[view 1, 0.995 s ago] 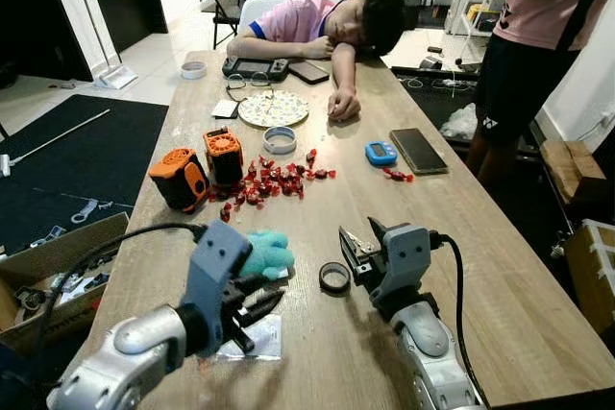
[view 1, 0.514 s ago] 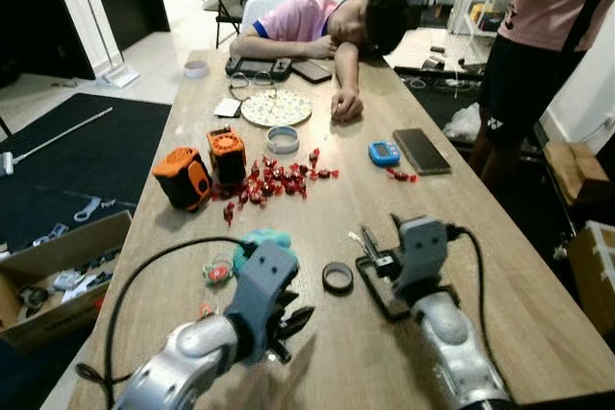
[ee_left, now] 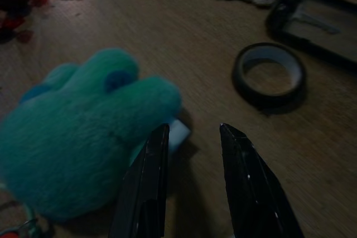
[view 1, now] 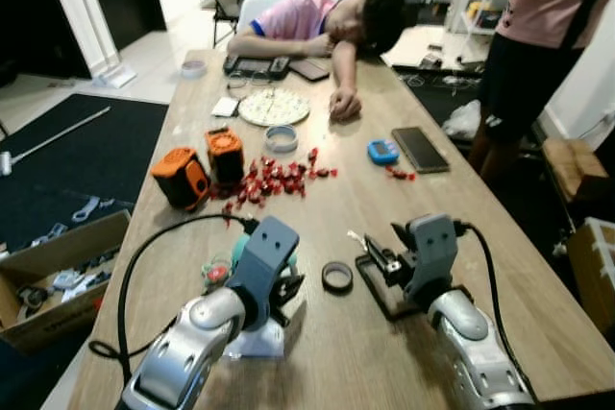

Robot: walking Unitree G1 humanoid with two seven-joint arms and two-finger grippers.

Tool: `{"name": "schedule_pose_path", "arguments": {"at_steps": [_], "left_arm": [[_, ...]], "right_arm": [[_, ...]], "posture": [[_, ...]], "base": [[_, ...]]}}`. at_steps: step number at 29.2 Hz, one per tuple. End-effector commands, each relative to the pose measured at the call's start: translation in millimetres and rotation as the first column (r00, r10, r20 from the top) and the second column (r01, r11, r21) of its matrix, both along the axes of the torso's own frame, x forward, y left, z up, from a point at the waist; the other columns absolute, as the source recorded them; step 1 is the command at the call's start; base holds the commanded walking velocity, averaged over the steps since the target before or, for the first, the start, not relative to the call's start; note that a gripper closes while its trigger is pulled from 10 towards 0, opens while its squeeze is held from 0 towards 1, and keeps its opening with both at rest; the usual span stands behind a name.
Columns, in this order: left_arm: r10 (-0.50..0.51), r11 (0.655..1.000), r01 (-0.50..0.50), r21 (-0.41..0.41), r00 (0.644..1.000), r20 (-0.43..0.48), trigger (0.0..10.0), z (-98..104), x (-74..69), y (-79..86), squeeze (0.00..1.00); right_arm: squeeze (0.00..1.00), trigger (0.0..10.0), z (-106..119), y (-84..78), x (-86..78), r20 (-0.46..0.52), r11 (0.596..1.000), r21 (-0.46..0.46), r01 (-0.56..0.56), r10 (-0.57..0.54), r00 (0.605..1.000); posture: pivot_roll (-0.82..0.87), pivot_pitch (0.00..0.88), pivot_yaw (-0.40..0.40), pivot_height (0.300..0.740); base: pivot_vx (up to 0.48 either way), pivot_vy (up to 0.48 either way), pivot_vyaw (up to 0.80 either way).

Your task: Hang keys on a hook

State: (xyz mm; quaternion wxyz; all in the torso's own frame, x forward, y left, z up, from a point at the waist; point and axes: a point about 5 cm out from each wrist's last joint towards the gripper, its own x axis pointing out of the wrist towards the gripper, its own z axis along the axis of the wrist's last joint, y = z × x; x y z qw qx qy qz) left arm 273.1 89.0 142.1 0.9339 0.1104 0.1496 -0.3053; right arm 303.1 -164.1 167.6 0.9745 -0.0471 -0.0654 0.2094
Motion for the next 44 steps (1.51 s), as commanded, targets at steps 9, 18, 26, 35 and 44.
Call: {"name": "schedule_pose_path", "arguments": {"at_steps": [9, 18, 26, 35, 44], "left_arm": [[-0.013, 1.000, 0.013, 0.000, 1.000, -0.002, 10.0, -4, 1.1, -6.1, 0.00], [-0.011, 1.000, 0.010, -0.012, 1.000, -0.008, 10.0, -6, 1.2, -8.8, 0.00], [-0.001, 1.000, 0.001, -0.010, 1.000, -0.016, 10.0, -8, -1.3, -6.9, 0.00], [0.003, 1.000, -0.003, -0.009, 1.000, -0.019, 10.0, -12, -1.1, -7.2, 0.00], [-0.004, 1.000, 0.004, -0.009, 1.000, -0.026, 10.0, -14, -2.2, -9.2, 0.00]], "right_arm": [[0.00, 10.0, 6, 11.4, -20.3, -0.153, 0.983, 0.053, -0.178, 0.185, 0.971], [0.00, 10.0, -20, 19.3, -15.2, -0.352, 0.970, 0.178, -0.166, 0.220, 0.910], [0.00, 10.0, -34, 28.2, -18.4, -0.446, 0.964, 0.208, -0.167, 0.245, 0.861], [0.00, 10.0, -29, 26.2, -28.8, -0.504, 0.971, 0.178, -0.162, 0.231, 0.832], [0.00, 10.0, -31, 6.1, -28.2, -0.520, 0.997, 0.014, -0.076, 0.073, 0.851]], "posture": [[0.04, 0.140, 0.016, 0.740], [0.04, 0.148, 0.009, 0.740], [0.05, 0.152, 0.004, 0.740], [0.05, 0.155, -0.010, 0.740], [0.02, 0.153, -0.005, 0.740]], "base": [[0.000, 0.000, 0.00], [0.000, 0.000, 0.00], [0.000, 0.000, 0.00], [0.000, 0.000, 0.00], [0.000, 0.000, 0.00]]}}
